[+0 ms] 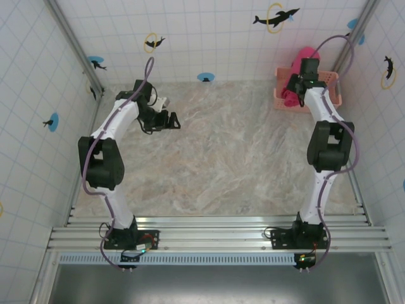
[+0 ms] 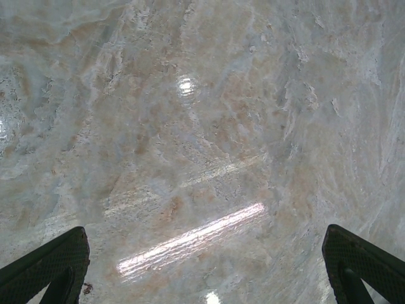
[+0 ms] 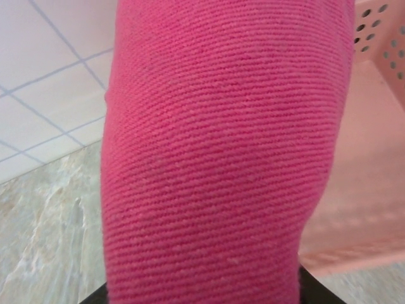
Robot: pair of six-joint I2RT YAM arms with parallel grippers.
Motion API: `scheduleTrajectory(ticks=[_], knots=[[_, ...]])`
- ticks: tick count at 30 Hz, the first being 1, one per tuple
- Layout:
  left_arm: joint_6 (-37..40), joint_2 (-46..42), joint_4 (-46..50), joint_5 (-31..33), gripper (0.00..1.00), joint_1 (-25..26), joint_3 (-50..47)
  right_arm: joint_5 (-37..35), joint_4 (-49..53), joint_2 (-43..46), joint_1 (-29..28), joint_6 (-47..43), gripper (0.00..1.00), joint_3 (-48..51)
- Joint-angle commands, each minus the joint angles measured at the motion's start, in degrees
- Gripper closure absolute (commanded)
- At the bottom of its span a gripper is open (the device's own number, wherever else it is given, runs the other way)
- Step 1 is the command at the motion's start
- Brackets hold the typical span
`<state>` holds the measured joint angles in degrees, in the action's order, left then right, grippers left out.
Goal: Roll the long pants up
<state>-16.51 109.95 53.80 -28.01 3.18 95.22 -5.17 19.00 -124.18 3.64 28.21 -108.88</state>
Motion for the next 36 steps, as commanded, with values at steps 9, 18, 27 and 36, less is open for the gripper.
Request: scheduleTrajectory(ticks=[9,18,27,36], knots=[[1.9,3.2,2.1,-1.4,0.03,0.2,0.7,-4.0,5.0,-17.8,0.4,4.8,0.48,-26.5],[3.8,2.0,2.7,-1.6,0.03,0.0,0.1,-6.6,3.0,-11.4,0.2,6.7,0.03,-18.5],[4.5,-3.9,-0.2,-1.8,0.03,-3.0,-4.1,-19.7,2.9,9.6,1.7,0.9,0.03,-7.8],[5.7,-13.7,-16.4,1.4,0.03,-5.7,-15.4,-19.1,8.8,28.8,5.4,-4.6,0.03,5.0]])
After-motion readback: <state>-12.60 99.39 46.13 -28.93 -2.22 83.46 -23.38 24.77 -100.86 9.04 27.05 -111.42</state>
